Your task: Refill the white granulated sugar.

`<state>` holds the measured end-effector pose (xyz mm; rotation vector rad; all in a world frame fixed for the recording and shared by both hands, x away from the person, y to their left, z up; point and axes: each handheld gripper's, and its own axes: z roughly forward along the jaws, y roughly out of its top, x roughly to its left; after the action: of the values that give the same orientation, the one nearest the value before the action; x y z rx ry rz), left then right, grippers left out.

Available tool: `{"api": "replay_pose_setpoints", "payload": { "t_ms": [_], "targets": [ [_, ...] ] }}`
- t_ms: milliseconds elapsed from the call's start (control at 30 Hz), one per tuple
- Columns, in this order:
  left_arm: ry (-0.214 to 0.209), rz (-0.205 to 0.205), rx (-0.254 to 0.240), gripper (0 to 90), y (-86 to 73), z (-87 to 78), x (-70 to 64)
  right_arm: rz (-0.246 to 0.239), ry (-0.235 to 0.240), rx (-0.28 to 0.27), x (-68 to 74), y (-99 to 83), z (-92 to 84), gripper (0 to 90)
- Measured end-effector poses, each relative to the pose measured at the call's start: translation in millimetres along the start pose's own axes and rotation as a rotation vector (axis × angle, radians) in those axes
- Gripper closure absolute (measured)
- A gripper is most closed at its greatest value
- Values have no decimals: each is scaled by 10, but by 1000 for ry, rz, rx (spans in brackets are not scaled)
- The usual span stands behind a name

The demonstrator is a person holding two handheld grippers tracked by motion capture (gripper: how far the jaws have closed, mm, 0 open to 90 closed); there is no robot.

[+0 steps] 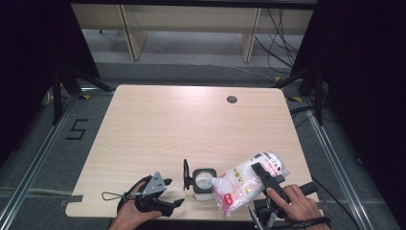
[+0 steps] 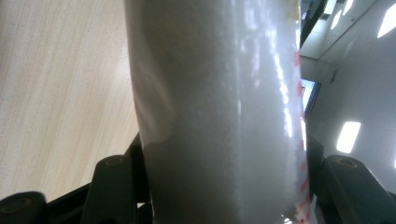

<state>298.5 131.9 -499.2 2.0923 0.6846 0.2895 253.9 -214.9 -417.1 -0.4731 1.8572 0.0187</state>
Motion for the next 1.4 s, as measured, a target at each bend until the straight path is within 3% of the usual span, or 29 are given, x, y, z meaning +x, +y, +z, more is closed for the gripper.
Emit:
{"api": "replay_pose_setpoints", "payload": {
  "t_ms": [100,233,300,367,433,567,600,733,800,833,900,967,1033,1133,1200,1233,1367,1400],
  "targets": [
    [7,36,14,211,14,-15,20,-3,-15,-11,1,0,8,443],
    [-3,-2,7,211,5,-7,-1,-11,-8,-9,-4,1,5,443],
    [-3,33,14,211,13,-14,16,-15,-18,-14,-9,0,4,443],
    [1,5,17,211,9,-15,2,-17,-17,-14,-11,-3,5,443],
    [-2,-1,16,211,6,-10,2,31,-1,4,27,-8,-4,443],
    [-1,6,10,211,4,-7,2,0,10,6,2,-4,-6,444],
    [-1,34,20,211,14,-16,18,1,9,6,3,-4,-5,444],
    [2,5,17,211,7,-14,3,-13,7,3,-10,-10,-4,444],
    [1,5,19,211,9,-14,2,-1,20,15,-5,-10,-10,444],
    [0,32,19,211,13,-18,15,17,16,18,1,-6,-12,444],
    [-2,31,16,211,13,-16,17,-23,8,6,-23,-6,-10,444],
    [0,-8,5,211,5,-7,-6,-2,11,8,-18,-1,-13,444],
    [2,0,12,211,6,-8,0,5,10,9,3,-7,-10,444],
    [11,7,18,211,8,-9,6,-39,-12,-17,-15,-15,19,445],
    [0,-12,2,211,5,-2,-7,-6,-6,-6,11,-10,15,445],
    [-3,-14,3,211,5,-3,-6,-16,3,-5,0,-8,15,445],
    [-4,6,9,211,6,-8,3,-16,-9,-12,4,-9,18,445],
    [-3,32,6,211,8,-10,15,8,2,3,22,-10,7,445]
  ]
}}
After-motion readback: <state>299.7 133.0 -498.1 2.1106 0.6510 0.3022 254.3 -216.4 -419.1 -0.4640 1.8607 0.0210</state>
